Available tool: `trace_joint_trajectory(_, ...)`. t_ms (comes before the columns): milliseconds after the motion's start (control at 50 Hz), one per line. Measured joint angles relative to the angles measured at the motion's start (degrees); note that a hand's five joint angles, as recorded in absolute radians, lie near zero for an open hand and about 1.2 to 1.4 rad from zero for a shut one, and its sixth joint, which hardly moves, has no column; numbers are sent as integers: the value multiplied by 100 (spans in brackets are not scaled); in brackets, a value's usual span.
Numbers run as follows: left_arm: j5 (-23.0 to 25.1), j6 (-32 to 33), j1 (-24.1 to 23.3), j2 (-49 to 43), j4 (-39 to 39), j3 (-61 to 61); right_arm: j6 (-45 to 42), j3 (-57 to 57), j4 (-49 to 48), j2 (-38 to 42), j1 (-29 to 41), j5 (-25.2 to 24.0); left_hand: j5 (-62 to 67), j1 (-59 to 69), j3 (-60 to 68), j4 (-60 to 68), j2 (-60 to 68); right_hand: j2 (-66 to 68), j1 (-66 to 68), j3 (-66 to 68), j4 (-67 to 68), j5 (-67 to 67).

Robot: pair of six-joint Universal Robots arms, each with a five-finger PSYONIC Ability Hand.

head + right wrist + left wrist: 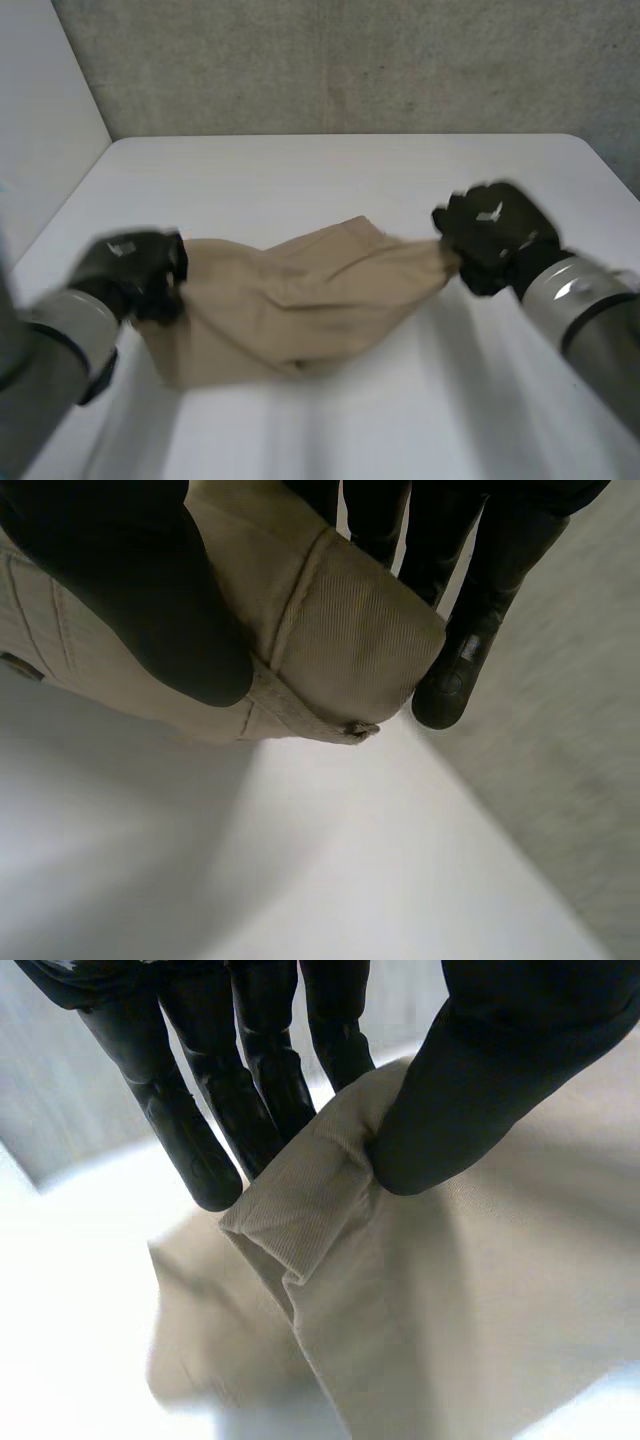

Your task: Fold the shorts.

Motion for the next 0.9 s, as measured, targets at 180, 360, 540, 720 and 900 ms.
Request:
trace_joint_trajectory(180,174,148,-76,1636,-912,984,-215,-1051,1715,-1305,-254,-51,0,0,1,0,4,0,0,0,2,0)
trace_joint_trajectory(360,400,305,-56,1651,-1655,1325,-635,-1518,2929,-1459,-632,-209,0,0,3,1,5,0,0,0,5,1)
trace_joint_trajectory(540,425,571,-56,455,-1508,936,-852,-1067,2979,-566,-682,-365,0,0,4,2,6,0,0,70,5,1)
trace_joint_trajectory(720,129,643,-37,-2076,-527,2291,-753,-1387,1984,1038,-592,-239,0,0,4,2,7,0,0,70,5,1)
trace_joint_trajectory(900,-360,624,-64,-2329,924,4646,37,-2948,-115,1107,-583,468,0,0,8,3,7,0,0,120,6,1)
